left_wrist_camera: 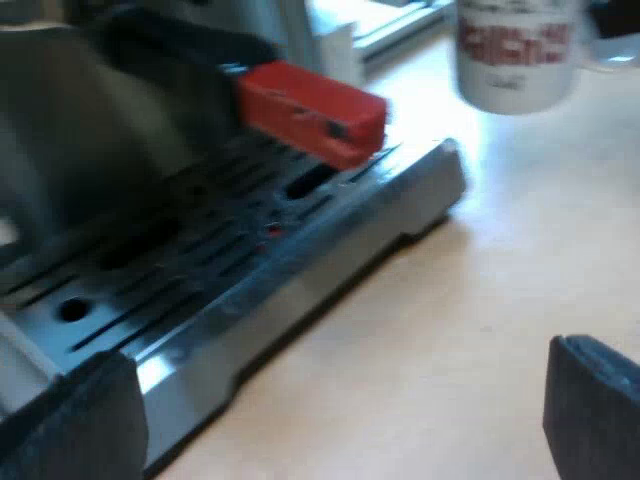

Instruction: Place mug into machine

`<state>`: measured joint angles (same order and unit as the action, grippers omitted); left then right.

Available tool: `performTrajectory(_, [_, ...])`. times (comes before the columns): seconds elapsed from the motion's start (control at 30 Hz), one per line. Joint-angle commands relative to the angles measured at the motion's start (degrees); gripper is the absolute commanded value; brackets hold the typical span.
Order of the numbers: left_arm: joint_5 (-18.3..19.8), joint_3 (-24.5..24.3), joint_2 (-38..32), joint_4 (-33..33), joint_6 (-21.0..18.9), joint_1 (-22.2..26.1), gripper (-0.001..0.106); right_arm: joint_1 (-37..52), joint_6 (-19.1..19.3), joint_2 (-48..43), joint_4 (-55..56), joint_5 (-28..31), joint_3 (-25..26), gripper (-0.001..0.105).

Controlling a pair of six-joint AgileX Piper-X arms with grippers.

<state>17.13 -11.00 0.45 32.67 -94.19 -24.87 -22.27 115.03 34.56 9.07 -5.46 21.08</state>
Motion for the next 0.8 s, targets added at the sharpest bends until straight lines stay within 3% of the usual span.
performTrajectory(0.03, [-3.55,0.59,0.22,-0.92,0.24,-0.28,0.081,-4.21,-2.02,-0.82,-1.99,1.73,0.76,0.0])
performTrajectory(0.2, [-4.55,1.05,0.22,-2.4,0.24,-0.28,0.081,-15.77,-6.87,3.0,-5.21,8.46,0.76,0.0])
performTrajectory(0.5, [-4.55,1.05,0.22,-2.39,0.24,-0.28,0.081,-23.44,-13.57,18.37,-25.61,14.69,1.14,0.0])
performTrajectory(0.8, [-4.55,1.05,0.22,-2.39,0.24,-0.28,0.081,-23.42,-14.15,33.25,-32.51,14.69,7.76,0.0])
